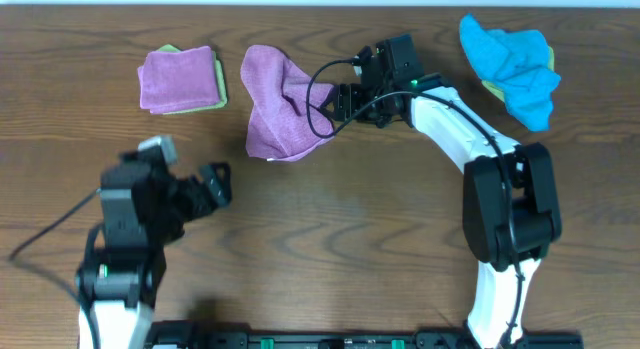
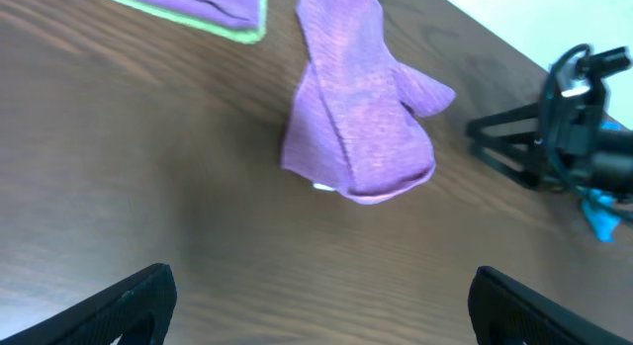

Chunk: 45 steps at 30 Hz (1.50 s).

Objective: Fold the cloth
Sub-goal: 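Reach the left gripper to the cloth's left edge and grasp it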

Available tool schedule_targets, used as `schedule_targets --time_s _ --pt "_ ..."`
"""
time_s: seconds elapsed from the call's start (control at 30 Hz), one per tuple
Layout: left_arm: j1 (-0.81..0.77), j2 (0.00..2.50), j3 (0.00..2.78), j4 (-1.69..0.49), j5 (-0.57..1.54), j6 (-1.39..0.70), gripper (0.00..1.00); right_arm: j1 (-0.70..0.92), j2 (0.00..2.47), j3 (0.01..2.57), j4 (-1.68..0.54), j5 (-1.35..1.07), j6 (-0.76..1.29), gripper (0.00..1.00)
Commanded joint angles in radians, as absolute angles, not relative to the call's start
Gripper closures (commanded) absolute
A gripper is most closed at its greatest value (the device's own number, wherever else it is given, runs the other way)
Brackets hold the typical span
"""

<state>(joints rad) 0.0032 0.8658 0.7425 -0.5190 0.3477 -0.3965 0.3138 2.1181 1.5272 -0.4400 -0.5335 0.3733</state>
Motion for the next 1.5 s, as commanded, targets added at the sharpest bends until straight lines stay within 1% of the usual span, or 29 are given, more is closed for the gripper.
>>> schedule_targets --time_s 0.0,0.13,0.23,0.3,0.5,0.6,0.77,0.93,1.07,1.13,1.17,1.23,1.27,1.47 --pt "-0.001 0.990 0.813 -0.521 0.447 -0.408 0.05 0.322 2.146 1.523 -0.422 -0.551 0.426 0.29" --pt "-0.001 1.104 0.813 -0.461 0.466 -0.515 0.05 0.322 2.159 1.523 -0.397 -0.551 0.442 0.31" --pt "-0.001 1.197 0.813 -0.388 0.593 -0.543 0.05 0.322 2.182 1.523 -0.392 -0.554 0.463 0.32" --pt "-0.001 1.265 0.813 -0.360 0.633 -0.590 0.05 0.322 2.199 1.523 -0.382 -0.561 0.475 0.32" --pt "-0.001 1.448 0.813 -0.326 0.651 -0.659 0.04 0.322 2.228 1.523 -0.362 -0.585 0.498 0.35" --pt "-0.001 1.511 0.813 -0.282 0.652 -0.659 0.04 0.323 2.228 1.523 -0.358 -0.585 0.501 0.39" --pt "-0.001 1.575 0.813 -0.190 0.653 -0.701 0.05 0.329 2.228 1.523 -0.351 -0.584 0.501 0.40" --pt "-0.001 1.617 0.813 -0.145 0.652 -0.739 0.04 0.341 2.238 1.523 -0.337 -0.584 0.512 0.41" --pt "-0.001 1.634 0.813 -0.109 0.649 -0.741 0.05 0.346 2.265 1.523 -0.318 -0.601 0.538 0.48" --pt "-0.001 1.646 0.813 -0.076 0.648 -0.743 0.05 0.349 2.277 1.523 -0.306 -0.611 0.539 0.57" --pt "-0.001 1.653 0.813 -0.062 0.647 -0.752 0.05 0.350 2.277 1.523 -0.302 -0.610 0.538 0.66" --pt "-0.001 1.666 0.813 -0.031 0.647 -0.776 0.04 0.350 2.276 1.524 -0.286 -0.611 0.533 0.94" --pt "-0.002 1.674 0.813 -0.012 0.647 -0.788 0.05 0.350 2.275 1.524 -0.280 -0.611 0.533 0.99" --pt "-0.030 1.726 0.813 0.043 0.607 -0.802 0.05 0.347 2.247 1.524 -0.293 -0.650 0.501 0.99"
